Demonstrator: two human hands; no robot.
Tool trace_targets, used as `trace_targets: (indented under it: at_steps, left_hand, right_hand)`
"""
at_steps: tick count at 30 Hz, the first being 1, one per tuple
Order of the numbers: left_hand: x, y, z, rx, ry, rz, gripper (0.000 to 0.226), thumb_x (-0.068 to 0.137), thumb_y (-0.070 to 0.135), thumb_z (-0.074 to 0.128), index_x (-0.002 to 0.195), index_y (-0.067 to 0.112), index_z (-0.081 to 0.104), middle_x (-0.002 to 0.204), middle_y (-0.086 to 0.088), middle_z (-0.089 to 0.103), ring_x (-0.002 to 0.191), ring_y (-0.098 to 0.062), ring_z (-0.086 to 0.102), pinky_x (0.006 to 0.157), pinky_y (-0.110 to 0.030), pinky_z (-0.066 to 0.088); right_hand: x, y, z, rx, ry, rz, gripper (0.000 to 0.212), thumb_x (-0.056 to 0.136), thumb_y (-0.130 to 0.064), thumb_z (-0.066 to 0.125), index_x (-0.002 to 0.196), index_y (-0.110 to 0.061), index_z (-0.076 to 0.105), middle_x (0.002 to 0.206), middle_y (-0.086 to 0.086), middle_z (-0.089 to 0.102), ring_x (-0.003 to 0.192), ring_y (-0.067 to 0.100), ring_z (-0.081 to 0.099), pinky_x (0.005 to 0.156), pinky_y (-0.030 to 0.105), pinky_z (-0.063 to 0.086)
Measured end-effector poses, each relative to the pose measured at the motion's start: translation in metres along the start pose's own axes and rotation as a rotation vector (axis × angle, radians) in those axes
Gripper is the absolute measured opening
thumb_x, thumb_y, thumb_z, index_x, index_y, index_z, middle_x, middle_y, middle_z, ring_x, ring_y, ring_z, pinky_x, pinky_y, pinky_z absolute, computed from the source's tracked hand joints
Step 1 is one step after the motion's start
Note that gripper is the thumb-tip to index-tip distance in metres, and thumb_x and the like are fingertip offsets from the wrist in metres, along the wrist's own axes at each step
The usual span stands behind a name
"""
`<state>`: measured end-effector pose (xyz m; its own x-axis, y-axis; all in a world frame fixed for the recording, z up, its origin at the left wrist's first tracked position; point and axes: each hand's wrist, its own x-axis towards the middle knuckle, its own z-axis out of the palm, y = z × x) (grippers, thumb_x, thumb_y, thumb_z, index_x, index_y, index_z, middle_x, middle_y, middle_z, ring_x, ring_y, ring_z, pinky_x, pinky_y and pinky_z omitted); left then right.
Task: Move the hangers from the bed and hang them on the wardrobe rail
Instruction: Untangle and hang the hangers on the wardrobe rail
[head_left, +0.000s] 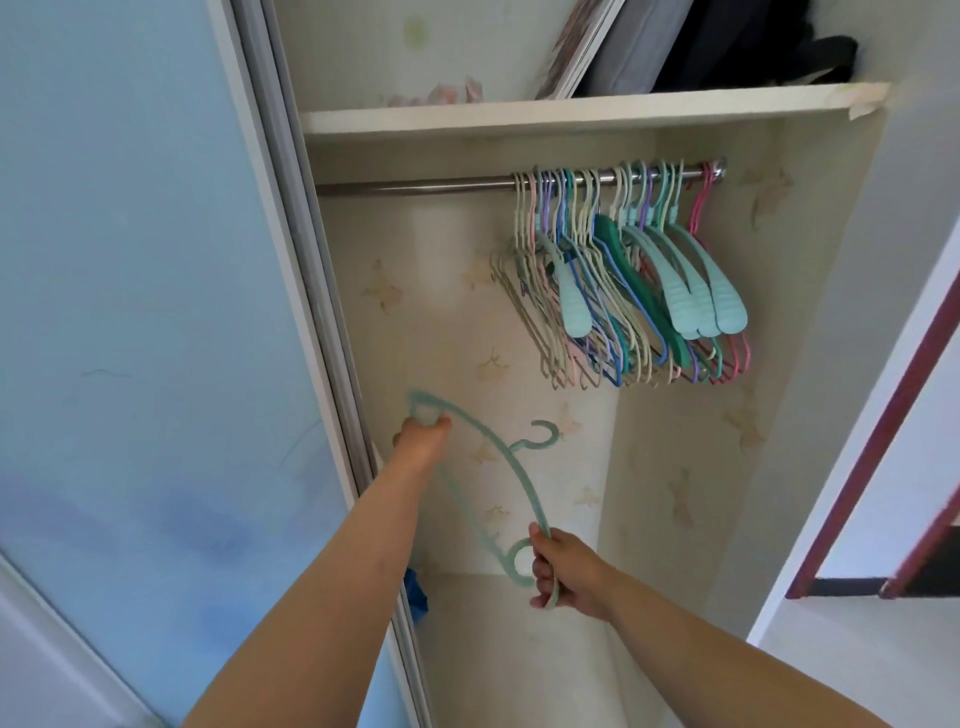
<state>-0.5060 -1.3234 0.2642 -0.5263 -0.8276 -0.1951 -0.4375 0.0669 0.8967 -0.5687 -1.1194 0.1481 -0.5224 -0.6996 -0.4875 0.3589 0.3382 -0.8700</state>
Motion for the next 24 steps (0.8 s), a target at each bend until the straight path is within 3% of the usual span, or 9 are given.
trace_targets:
  at_steps: [3, 6, 9, 13, 15, 17, 19, 22, 24]
  left_hand:
    - [-0.005, -0.011, 0.005, 0.029, -0.063, 0.004, 0.057, 0.098, 0.035, 0.046, 0.142, 0.000, 0.037, 0.145, -0.019, 0.041, 0.128, -0.035, 0.045, 0.103, -0.035, 0.040]
    - [-0.010, -0.010, 0.004, -0.068, -0.058, 0.085, 0.024, 0.097, 0.021, 0.046, 0.106, 0.003, 0.060, 0.121, -0.025, 0.059, 0.106, -0.035, 0.059, 0.093, -0.044, 0.048]
    - [-0.015, -0.001, -0.005, -0.198, 0.037, 0.184, 0.017, 0.093, 0.011, 0.052, 0.081, 0.020, 0.061, 0.095, -0.012, 0.063, 0.090, -0.025, 0.059, 0.083, -0.040, 0.050]
    - [-0.014, 0.019, -0.020, -0.124, 0.046, 0.291, 0.018, 0.092, 0.009, 0.050, 0.085, 0.019, 0.063, 0.095, -0.002, 0.059, 0.091, -0.017, 0.054, 0.069, -0.022, 0.039]
    - [-0.011, 0.025, -0.026, -0.122, 0.036, 0.301, 0.017, 0.093, 0.009, 0.050, 0.099, 0.014, 0.064, 0.099, -0.002, 0.059, 0.091, -0.018, 0.054, 0.071, -0.022, 0.037]
    - [-0.007, 0.030, -0.030, -0.117, 0.031, 0.320, 0.016, 0.094, 0.010, 0.048, 0.099, 0.018, 0.062, 0.097, 0.000, 0.056, 0.089, -0.015, 0.051, 0.068, -0.022, 0.037]
    - [-0.003, 0.037, -0.033, -0.122, 0.024, 0.333, 0.018, 0.094, 0.011, 0.048, 0.098, 0.017, 0.065, 0.096, 0.000, 0.054, 0.089, -0.015, 0.050, 0.074, -0.021, 0.036]
    - [0.004, 0.051, -0.041, -0.109, 0.031, 0.368, 0.033, 0.092, 0.008, 0.046, 0.066, 0.028, 0.052, 0.091, -0.001, 0.051, 0.084, -0.016, 0.046, 0.073, -0.022, 0.034]
    - [0.008, 0.060, -0.045, -0.120, 0.043, 0.399, 0.038, 0.090, 0.006, 0.047, 0.060, 0.029, 0.045, 0.088, -0.002, 0.050, 0.082, -0.016, 0.045, 0.070, -0.023, 0.034]
  right_hand:
    - [0.001, -0.029, 0.007, -0.373, 0.161, -0.103, 0.031, 0.095, -0.043, 0.050, 0.091, -0.013, 0.045, 0.064, 0.000, 0.047, 0.047, 0.012, 0.043, 0.053, 0.027, 0.044]
    - [-0.002, -0.065, 0.025, -0.699, 0.238, -0.271, 0.028, 0.092, -0.029, 0.057, 0.113, -0.015, 0.045, 0.085, 0.004, 0.054, 0.057, 0.011, 0.047, 0.048, 0.023, 0.037]
    - [-0.013, -0.106, 0.049, -0.688, 0.272, -0.455, 0.035, 0.091, -0.024, 0.054, 0.123, -0.017, 0.039, 0.087, 0.003, 0.054, 0.061, 0.013, 0.049, 0.049, 0.025, 0.037]
    - [-0.030, -0.159, 0.073, -0.560, 0.227, -0.622, 0.053, 0.092, -0.015, 0.046, 0.141, -0.021, 0.026, 0.082, -0.002, 0.050, 0.061, 0.013, 0.050, 0.044, 0.016, 0.040]
    - [-0.038, -0.180, 0.079, -0.567, 0.200, -0.699, 0.058, 0.096, -0.015, 0.045, 0.148, -0.019, 0.020, 0.104, 0.001, 0.055, 0.078, 0.015, 0.056, 0.058, 0.014, 0.047]
    - [-0.043, -0.197, 0.082, -0.566, 0.214, -0.741, 0.060, 0.099, -0.019, 0.044, 0.151, -0.017, 0.014, 0.137, 0.010, 0.046, 0.110, 0.026, 0.055, 0.087, 0.033, 0.051]
    - [-0.044, -0.212, 0.084, -0.579, 0.257, -0.765, 0.061, 0.100, -0.022, 0.043, 0.152, -0.016, 0.011, 0.149, 0.012, 0.035, 0.128, 0.030, 0.044, 0.102, 0.043, 0.044]
    - [-0.040, -0.235, 0.086, -0.606, 0.342, -0.798, 0.061, 0.101, -0.024, 0.039, 0.153, -0.017, 0.009, 0.153, 0.012, 0.031, 0.133, 0.030, 0.040, 0.105, 0.038, 0.039]
    - [-0.038, -0.251, 0.084, -0.631, 0.405, -0.808, 0.060, 0.101, -0.024, 0.038, 0.153, -0.018, 0.008, 0.150, 0.013, 0.035, 0.125, 0.032, 0.048, 0.097, 0.037, 0.044]
